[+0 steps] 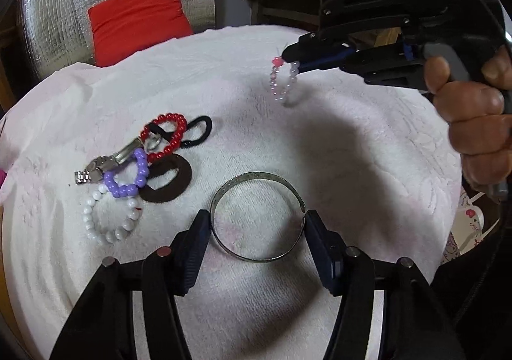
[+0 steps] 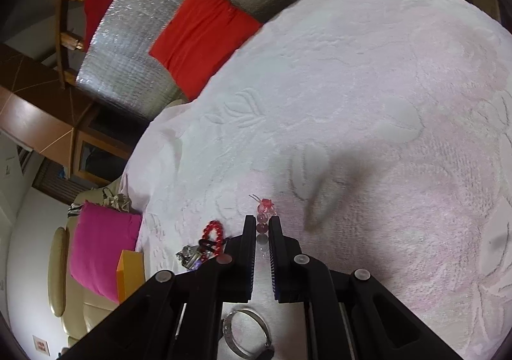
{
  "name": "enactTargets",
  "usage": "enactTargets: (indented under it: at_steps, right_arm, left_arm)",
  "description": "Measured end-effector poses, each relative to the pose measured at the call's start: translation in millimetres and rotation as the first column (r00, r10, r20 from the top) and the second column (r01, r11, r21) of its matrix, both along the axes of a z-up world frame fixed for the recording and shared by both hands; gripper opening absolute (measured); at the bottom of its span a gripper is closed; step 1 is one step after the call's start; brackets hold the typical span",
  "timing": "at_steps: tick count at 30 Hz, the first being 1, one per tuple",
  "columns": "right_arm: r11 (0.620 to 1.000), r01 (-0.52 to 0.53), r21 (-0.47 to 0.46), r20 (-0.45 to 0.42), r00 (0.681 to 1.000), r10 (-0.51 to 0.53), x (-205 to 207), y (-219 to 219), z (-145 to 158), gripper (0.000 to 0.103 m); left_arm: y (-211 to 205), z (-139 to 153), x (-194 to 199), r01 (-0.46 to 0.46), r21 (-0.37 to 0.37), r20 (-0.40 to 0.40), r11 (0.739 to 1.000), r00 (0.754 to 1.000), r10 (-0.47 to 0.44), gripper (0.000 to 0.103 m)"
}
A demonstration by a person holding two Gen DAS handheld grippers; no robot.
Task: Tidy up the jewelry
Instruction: 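Grasp the silver bangle with the left tool while the right tool lifts the pink bracelet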
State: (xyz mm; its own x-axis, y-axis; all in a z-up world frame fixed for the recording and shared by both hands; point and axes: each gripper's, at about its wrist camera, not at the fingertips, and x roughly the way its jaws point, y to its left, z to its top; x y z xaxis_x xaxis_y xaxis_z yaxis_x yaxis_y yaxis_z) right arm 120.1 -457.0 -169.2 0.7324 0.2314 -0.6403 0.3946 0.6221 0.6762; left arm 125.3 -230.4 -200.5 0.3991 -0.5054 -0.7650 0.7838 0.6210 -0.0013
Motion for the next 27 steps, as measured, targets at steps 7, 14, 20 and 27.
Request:
enactTargets:
  at_steps: [7, 14, 20, 27]
  right_arm:
    - [0.984, -0.059, -0.166, 0.054, 0.996, 0.069, 7, 37, 25, 0.009]
    - [0.88, -0.106, -0.463, 0.074, 0.985, 0.158, 11, 109, 58, 0.009]
    - [0.789, -0.118, -0.603, 0.078, 0.976, 0.205, 11, 160, 76, 0.009]
    - [0.729, -0.14, -0.67, 0.071, 0.966, 0.25, 15, 211, 90, 0.009]
  left_arm:
    - [35, 34, -15, -0.028, -0.057, 0.099, 0.998, 0.994, 0.034, 0.061]
    - [80, 55, 1, -0.161, -0.091, 0.168, 0.983, 0.97, 0.175, 0.061]
    - [118, 66, 15, -0.29, -0.119, 0.202, 0.949, 0.929, 0.31, 0.061]
    - [162, 76, 25, -0.399, -0.154, 0.221, 0.904, 0.878, 0.425, 0.061]
